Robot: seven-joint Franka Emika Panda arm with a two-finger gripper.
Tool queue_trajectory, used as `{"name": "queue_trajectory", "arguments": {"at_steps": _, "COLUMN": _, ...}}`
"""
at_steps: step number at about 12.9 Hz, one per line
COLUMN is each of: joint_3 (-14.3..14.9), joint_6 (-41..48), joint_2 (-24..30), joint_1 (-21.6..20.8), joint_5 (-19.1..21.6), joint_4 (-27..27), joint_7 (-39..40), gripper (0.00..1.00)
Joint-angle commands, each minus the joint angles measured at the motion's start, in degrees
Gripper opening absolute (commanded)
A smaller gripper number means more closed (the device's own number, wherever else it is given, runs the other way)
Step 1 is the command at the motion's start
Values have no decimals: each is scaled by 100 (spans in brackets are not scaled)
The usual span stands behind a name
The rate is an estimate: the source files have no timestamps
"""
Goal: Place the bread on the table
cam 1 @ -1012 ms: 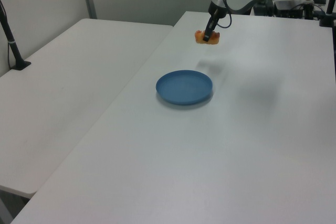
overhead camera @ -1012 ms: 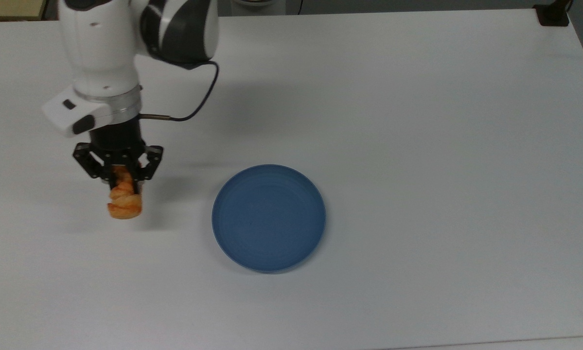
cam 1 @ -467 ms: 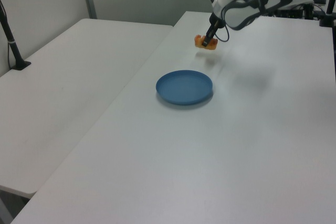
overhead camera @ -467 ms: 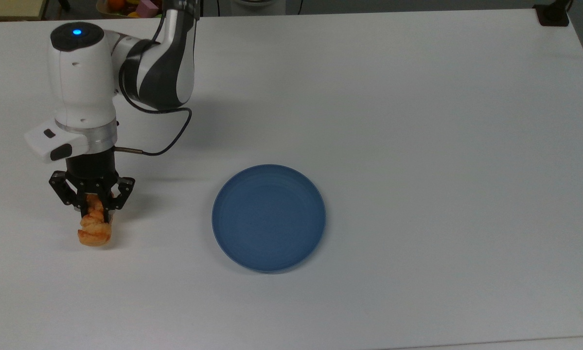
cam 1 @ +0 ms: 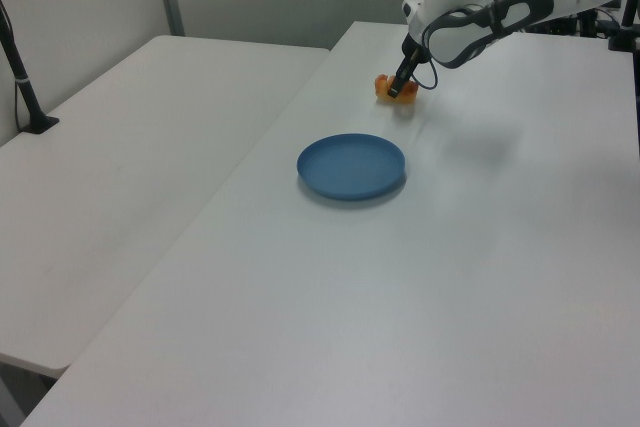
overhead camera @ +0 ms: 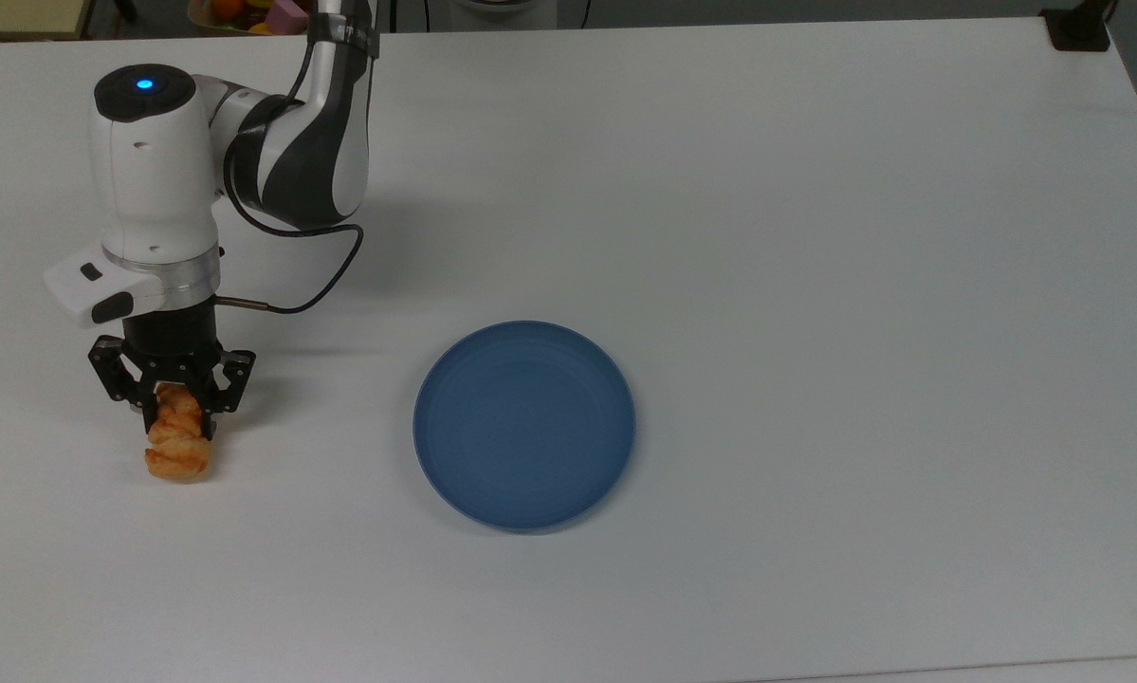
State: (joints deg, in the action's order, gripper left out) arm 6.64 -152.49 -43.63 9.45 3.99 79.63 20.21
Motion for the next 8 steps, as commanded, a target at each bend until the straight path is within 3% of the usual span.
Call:
{"name": "queue_trajectory", "arguments": {"at_steps": 1, "joint_3": -31, "joint_6": -44, "joint_2": -49, "joint_1": 13, "joint_5": 128, "joint_4": -88, "joint_7": 159, "gripper": 100}}
{"name": "queue_trajectory", "arguments": {"at_steps": 4, "joint_3": -31, "joint_6": -35, "joint_2": 82, "joint_1": 22, "joint_5": 111, "joint_4": -70, "joint_7": 159, "gripper": 100}}
{"name": "queue_trajectory", "arguments": {"at_steps": 8, "joint_3": -22, "joint_6": 140, "joint_2": 1048, "joint_1": -101, "joint_5": 102, "joint_4": 543, "joint_7": 115, "gripper": 100}}
